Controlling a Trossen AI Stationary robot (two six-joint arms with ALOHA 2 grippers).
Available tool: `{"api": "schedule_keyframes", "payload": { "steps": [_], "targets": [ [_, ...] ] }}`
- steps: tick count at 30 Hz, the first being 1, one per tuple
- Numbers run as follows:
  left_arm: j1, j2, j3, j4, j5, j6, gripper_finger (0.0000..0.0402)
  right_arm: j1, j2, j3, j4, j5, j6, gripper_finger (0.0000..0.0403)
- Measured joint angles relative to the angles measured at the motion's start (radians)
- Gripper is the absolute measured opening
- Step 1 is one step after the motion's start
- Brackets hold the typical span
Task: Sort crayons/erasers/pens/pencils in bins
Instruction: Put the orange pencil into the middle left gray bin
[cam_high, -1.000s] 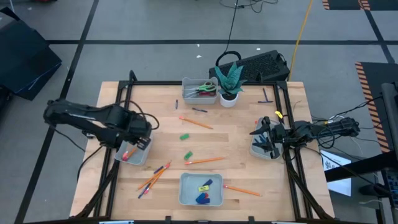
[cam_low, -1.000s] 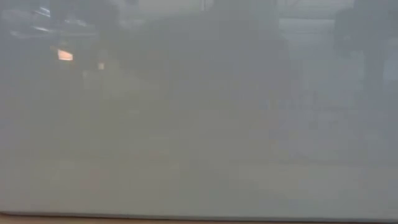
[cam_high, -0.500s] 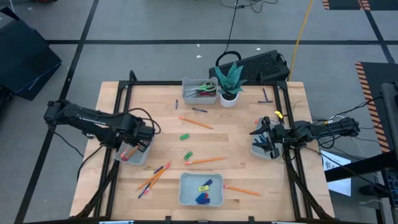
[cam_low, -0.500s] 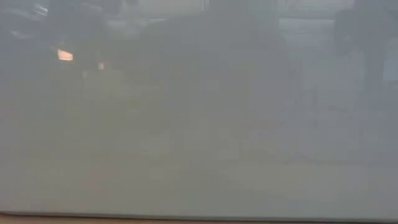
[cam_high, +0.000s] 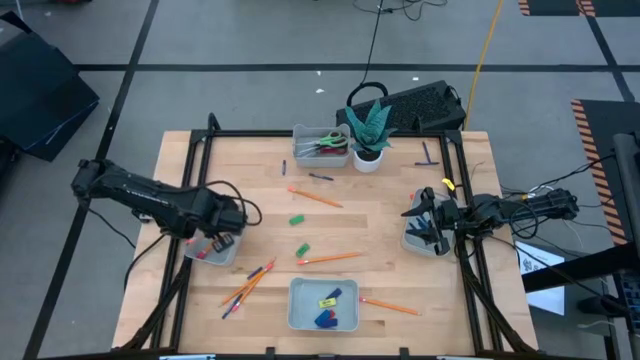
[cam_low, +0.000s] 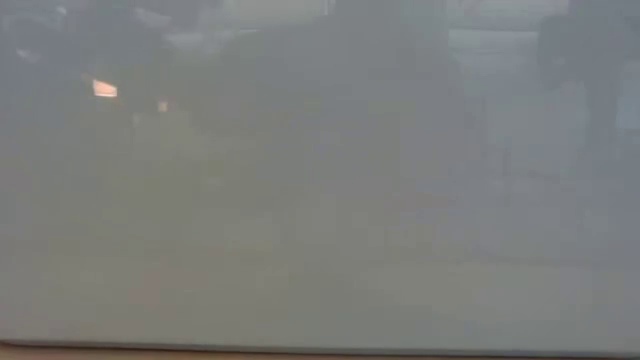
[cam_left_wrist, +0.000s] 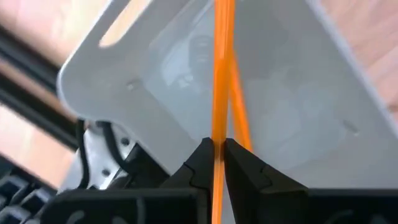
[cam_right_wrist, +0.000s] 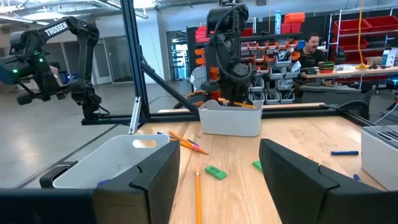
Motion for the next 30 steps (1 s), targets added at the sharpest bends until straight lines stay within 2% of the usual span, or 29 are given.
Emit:
{"api": "schedule_keyframes", "payload": {
  "steps": [7,13,16,21,24,27,30],
  "targets": [
    [-0.029,0.000,0.000,0.004,0.102,-0.023,0.0031,0.000,0.000,0.000,0.000,0.000,0.000,0.0212],
    [-0.044,0.000,0.000,-0.022,0.102,-0.103,0.0034,0.000,0.000,-0.001,0.000,0.000,0.000,0.0212],
    [-0.044,0.000,0.000,-0.044,0.102,-0.147,0.0053,0.000,0.000,-0.001,0.000,0.000,0.000,0.0212],
    [-0.042,0.000,0.000,-0.040,0.102,-0.192,0.0108,0.000,0.000,-0.001,0.000,0.000,0.000,0.0212],
    [-0.042,0.000,0.001,-0.022,0.135,-0.190,0.0134,0.000,0.000,-0.001,0.000,0.000,0.000,0.0212],
    [-0.042,0.000,0.045,-0.014,0.135,-0.162,0.0147,0.000,0.000,-0.001,0.000,0.000,0.000,0.0212],
    [-0.031,0.000,0.132,-0.004,0.063,-0.111,0.0148,0.000,0.000,-0.001,0.000,0.000,0.000,0.0212]
  ]
}}
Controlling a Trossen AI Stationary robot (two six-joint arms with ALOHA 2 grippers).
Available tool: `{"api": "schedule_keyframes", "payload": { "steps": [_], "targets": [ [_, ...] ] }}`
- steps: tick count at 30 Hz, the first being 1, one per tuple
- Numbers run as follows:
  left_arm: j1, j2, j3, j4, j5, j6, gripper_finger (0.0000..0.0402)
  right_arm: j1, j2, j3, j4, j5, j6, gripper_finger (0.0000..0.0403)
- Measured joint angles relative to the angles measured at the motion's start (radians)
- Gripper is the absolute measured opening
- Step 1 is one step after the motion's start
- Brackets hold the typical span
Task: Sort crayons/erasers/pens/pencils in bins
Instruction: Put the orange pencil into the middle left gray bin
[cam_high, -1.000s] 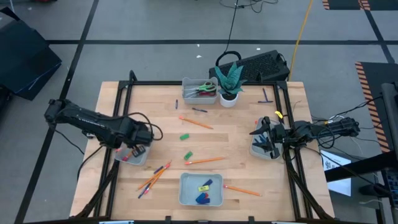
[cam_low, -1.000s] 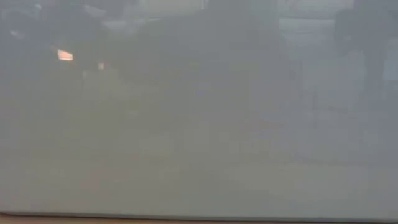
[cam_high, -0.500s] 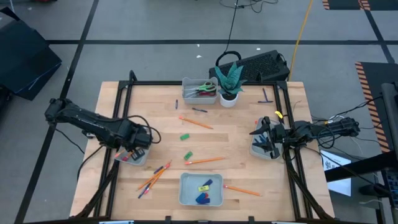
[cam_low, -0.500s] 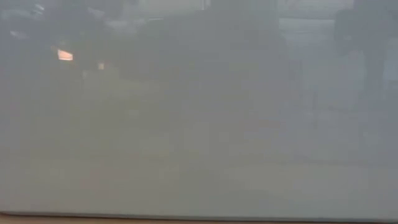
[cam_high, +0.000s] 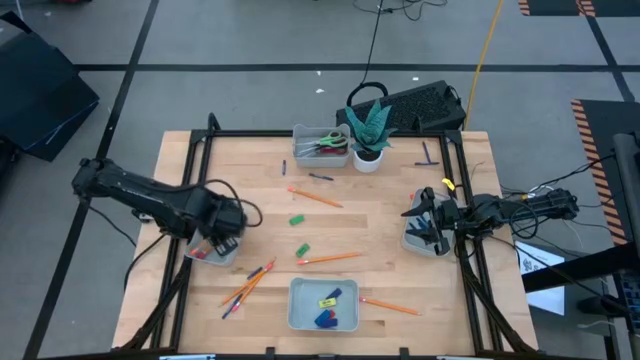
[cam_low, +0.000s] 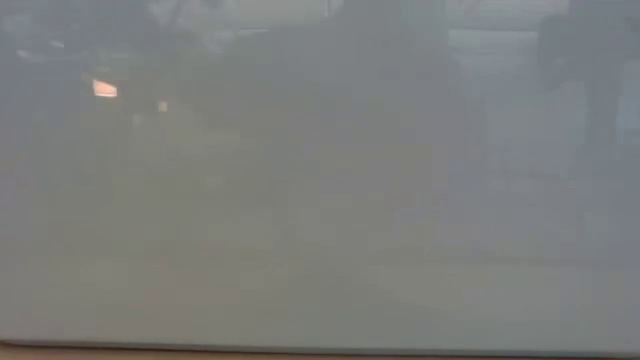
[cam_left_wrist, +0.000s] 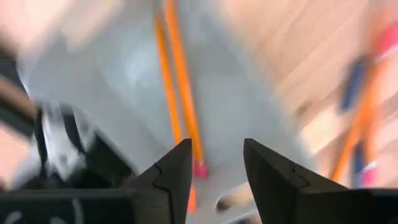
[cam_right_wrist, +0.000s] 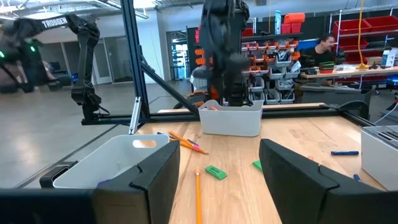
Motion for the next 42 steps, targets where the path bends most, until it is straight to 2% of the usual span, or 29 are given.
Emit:
{"api": "schedule_keyframes", "payload": {
  "steps": [3,5,8,13,17,21,25,29,34,38,42],
  "targets": [
    [0.020,-0.001,0.095,0.106,-0.156,0.093,0.0145,0.000,0.000,0.000,0.000,0.000,0.000,0.0212],
    [0.050,-0.001,0.136,0.216,-0.191,0.197,0.0142,0.000,0.000,0.000,0.000,0.000,0.000,0.0212],
    [0.127,0.038,0.156,0.386,-0.167,0.373,0.0141,0.000,0.000,0.000,0.000,0.000,0.000,0.0212],
    [0.271,0.190,0.153,0.514,-0.151,0.657,0.0158,0.000,0.000,0.001,0.000,0.000,0.000,0.0212],
    [0.370,0.348,0.152,0.669,-0.094,0.890,0.0198,0.000,0.000,0.001,0.001,0.000,0.000,0.0212],
    [0.452,0.489,0.152,0.798,-0.078,1.107,0.0247,0.000,0.000,0.001,-0.001,0.000,0.000,0.0212],
    [0.536,0.592,0.152,0.884,-0.033,1.253,0.0263,0.000,0.000,0.001,0.000,0.000,0.000,0.0212],
    [0.615,0.653,0.152,0.930,0.024,1.341,0.0239,0.000,0.000,0.001,0.000,0.000,0.000,0.0212],
    [0.664,0.705,0.156,0.918,0.118,1.390,0.0189,0.000,0.000,0.001,0.000,0.000,0.000,0.0212],
    [0.660,0.724,0.157,0.913,0.123,1.391,0.0140,0.000,0.000,0.001,0.001,0.000,0.000,0.0212],
    [0.638,0.726,0.156,0.898,0.117,1.385,0.0074,0.000,0.000,0.001,0.001,0.000,0.000,0.0212]
  ]
}}
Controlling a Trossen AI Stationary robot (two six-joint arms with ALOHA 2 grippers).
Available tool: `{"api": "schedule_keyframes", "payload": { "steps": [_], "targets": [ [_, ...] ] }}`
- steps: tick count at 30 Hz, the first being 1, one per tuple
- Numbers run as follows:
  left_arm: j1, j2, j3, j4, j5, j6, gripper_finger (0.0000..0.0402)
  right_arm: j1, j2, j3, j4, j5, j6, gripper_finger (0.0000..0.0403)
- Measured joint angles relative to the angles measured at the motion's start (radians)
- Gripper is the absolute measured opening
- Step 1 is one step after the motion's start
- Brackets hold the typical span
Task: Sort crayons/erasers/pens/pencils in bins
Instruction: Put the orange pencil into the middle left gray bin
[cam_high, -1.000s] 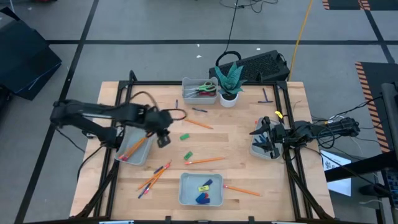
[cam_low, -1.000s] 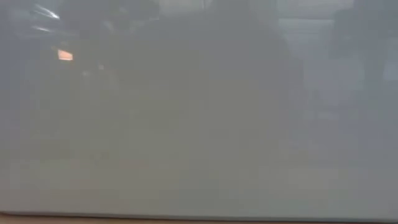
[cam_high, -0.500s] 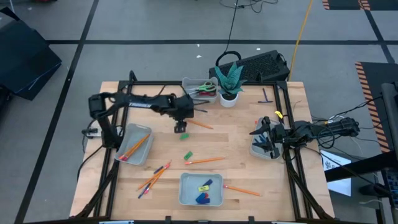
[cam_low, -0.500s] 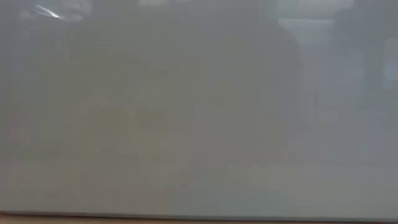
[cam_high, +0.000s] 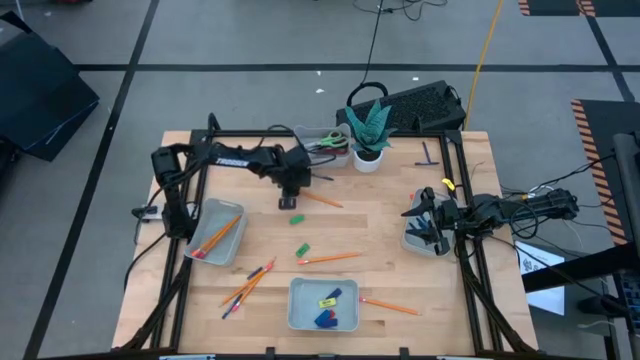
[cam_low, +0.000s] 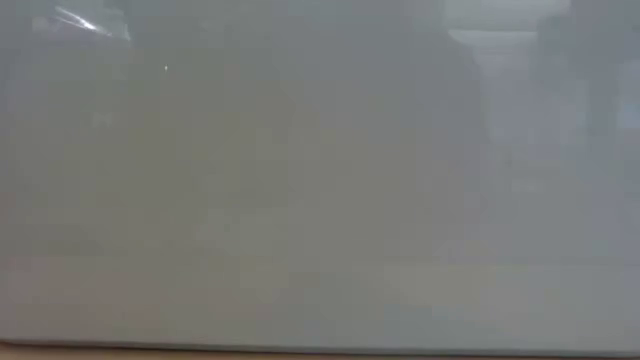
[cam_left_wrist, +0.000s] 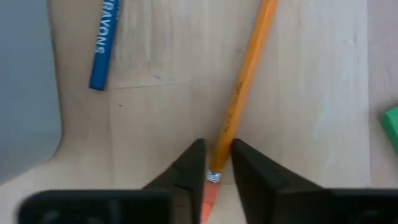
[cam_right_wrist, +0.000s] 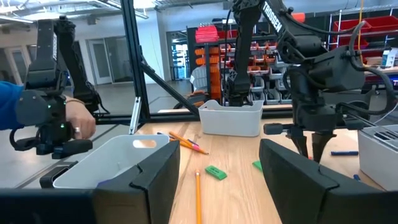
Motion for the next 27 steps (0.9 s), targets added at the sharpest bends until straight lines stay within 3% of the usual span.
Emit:
{"api": "schedule_keyframes", "payload": {
  "steps": [4,10,15,19,27],
  "targets": [
    [-0.021,0.001,0.000,-0.011,-0.043,0.012,0.0015,0.000,0.000,0.000,0.000,0.000,0.000,0.0212],
    [-0.103,-0.037,-0.006,-0.009,-0.176,-0.022,0.0029,0.000,0.000,0.000,0.000,0.000,0.000,0.0212],
    [-0.234,-0.178,-0.006,-0.055,-0.191,-0.170,0.0012,0.000,0.000,0.000,0.000,0.000,0.000,0.0212],
    [-0.344,-0.328,-0.007,-0.194,-0.198,-0.393,0.0012,0.000,0.000,0.000,0.000,0.000,0.000,0.0212],
    [-0.543,-0.650,-0.006,-0.588,-0.199,-1.053,0.0021,0.000,0.000,0.000,0.000,0.000,0.000,0.0212]
  ]
}}
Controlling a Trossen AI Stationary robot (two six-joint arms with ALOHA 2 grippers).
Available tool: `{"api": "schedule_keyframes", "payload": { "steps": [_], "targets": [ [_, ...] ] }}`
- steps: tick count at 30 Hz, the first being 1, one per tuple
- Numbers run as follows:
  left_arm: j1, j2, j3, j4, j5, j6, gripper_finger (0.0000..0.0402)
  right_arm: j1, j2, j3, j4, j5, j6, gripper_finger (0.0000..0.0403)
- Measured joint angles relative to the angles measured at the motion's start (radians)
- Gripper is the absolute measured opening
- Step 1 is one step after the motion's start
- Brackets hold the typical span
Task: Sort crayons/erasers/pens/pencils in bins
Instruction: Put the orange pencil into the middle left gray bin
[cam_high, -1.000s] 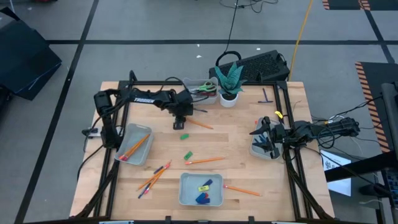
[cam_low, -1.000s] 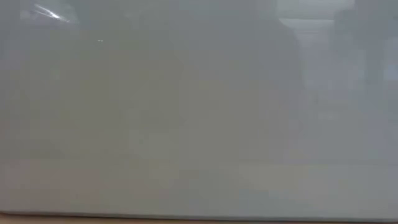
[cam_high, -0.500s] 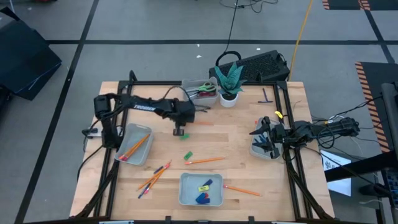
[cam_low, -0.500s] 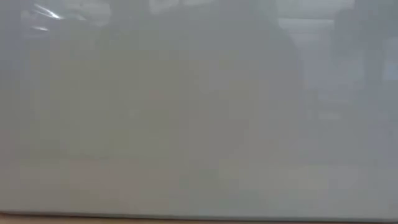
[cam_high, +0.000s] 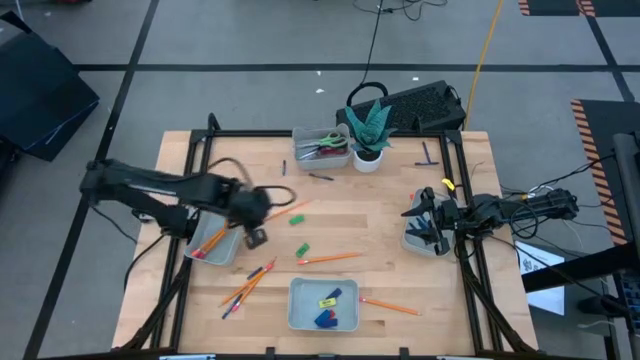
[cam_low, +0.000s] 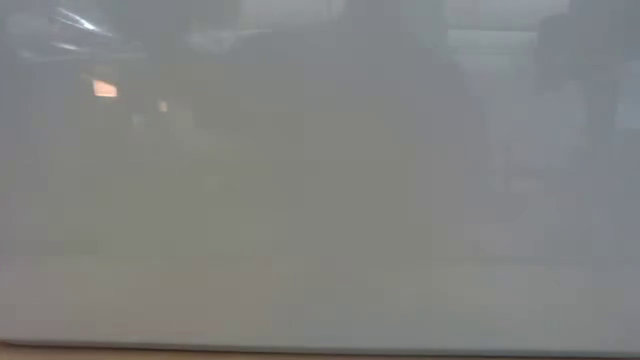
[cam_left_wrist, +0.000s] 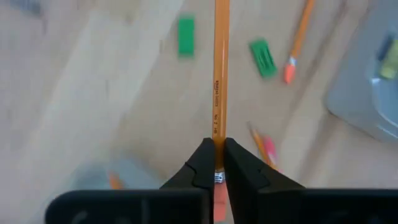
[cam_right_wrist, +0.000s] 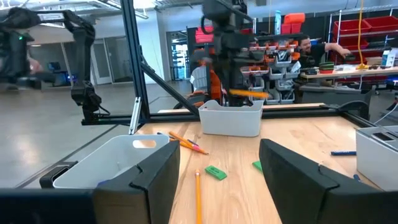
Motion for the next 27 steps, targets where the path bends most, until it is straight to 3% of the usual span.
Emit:
{"api": "schedule_keyframes", "payload": {
  "steps": [7,12,18,27],
  "targets": [
    [-0.156,-0.161,0.000,-0.341,0.033,-0.472,0.0013,0.000,0.000,0.000,0.000,0.000,0.000,0.0212],
    [-0.208,-0.184,0.000,-0.410,0.065,-0.729,0.0032,0.000,0.000,0.000,0.000,0.000,0.000,0.0212],
    [-0.239,-0.141,-0.029,-0.471,0.197,-0.799,0.0015,0.000,0.000,0.000,0.000,0.000,0.000,0.0212],
    [-0.205,-0.129,-0.216,-0.476,0.233,-0.801,0.0022,0.000,0.000,0.000,0.000,0.000,0.000,0.0212]
  ]
}}
